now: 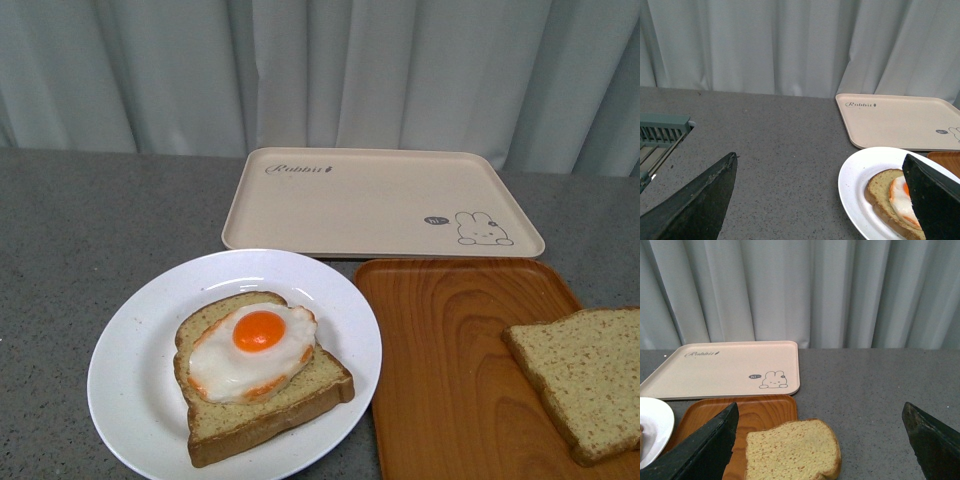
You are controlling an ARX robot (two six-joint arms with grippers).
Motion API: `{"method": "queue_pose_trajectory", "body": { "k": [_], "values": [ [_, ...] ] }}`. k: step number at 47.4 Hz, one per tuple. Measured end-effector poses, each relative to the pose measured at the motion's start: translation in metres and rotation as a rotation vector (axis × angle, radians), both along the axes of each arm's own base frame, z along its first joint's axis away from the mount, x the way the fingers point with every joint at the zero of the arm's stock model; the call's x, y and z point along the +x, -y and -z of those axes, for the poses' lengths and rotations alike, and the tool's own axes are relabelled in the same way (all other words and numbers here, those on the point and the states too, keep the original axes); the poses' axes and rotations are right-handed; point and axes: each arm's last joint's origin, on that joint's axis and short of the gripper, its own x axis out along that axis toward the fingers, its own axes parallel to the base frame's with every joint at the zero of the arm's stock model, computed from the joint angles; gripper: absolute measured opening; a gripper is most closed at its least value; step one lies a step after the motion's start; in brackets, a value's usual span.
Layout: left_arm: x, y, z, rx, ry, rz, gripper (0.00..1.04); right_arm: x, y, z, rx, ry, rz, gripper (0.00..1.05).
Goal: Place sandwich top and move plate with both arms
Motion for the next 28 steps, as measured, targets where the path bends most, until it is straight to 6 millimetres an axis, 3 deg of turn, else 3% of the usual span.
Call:
{"method": "queue_pose_trajectory", "body": {
  "k": [28],
  "values": [
    [0.0, 0.0, 0.0, 0.0, 0.0, 0.0, 0.98, 0.0, 0.0, 0.0, 0.0, 0.0, 0.0, 0.96]
  ]
}}
